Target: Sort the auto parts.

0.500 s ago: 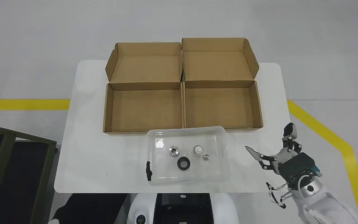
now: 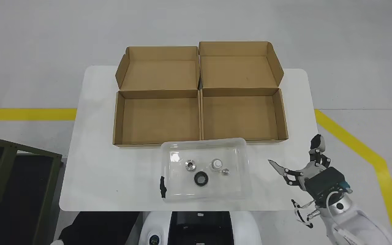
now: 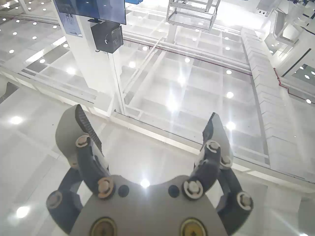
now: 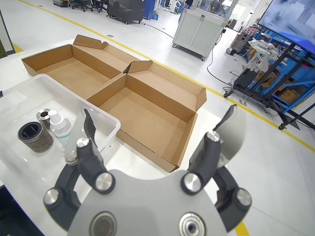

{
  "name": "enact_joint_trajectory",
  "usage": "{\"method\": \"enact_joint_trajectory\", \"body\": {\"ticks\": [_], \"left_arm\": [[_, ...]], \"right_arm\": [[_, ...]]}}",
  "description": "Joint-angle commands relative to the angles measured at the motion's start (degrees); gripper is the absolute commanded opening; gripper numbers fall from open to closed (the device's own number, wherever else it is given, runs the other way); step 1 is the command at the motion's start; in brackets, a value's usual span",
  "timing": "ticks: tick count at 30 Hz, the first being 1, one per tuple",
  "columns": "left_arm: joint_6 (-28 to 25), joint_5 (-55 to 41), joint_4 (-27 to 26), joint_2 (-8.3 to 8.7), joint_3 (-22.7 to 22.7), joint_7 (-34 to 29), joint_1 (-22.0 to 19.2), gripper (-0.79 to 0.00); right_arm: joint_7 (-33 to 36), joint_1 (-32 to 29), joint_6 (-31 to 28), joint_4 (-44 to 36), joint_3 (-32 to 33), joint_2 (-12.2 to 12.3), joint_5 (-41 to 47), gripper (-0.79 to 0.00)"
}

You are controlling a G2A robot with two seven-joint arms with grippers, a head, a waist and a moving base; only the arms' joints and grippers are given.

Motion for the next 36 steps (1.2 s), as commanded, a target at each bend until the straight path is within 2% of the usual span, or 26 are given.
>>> {"method": "enact_joint_trajectory", "body": {"ticks": [1, 10, 14, 20, 26, 36], "left_arm": [[0.0, 0.0, 0.0, 0.0, 0.0, 0.0, 0.0, -0.001], [0.0, 0.0, 0.0, 0.0, 0.0, 0.0, 0.0, -0.001], [0.0, 0.0, 0.0, 0.0, 0.0, 0.0, 0.0, 0.0], [0.0, 0.0, 0.0, 0.0, 0.0, 0.0, 0.0, 0.0], [0.0, 0.0, 0.0, 0.0, 0.0, 0.0, 0.0, 0.0], [0.0, 0.0, 0.0, 0.0, 0.0, 0.0, 0.0, 0.0]], "right_arm": [[0.0, 0.0, 0.0, 0.0, 0.0, 0.0, 0.0, -0.001], [0.0, 0.0, 0.0, 0.0, 0.0, 0.0, 0.0, -0.001], [2.69, 1.42, -3.5, 0.04, -2.1, 0.26, -0.06, 0.0], [9.36, 5.39, -9.69, 0.93, -7.16, 0.77, -0.72, 0.0], [15.48, 9.98, -13.44, 1.71, -13.37, 1.13, -3.15, 0.0], [22.61, 17.43, -16.88, 5.95, -23.68, 1.29, -4.66, 0.0]]}}
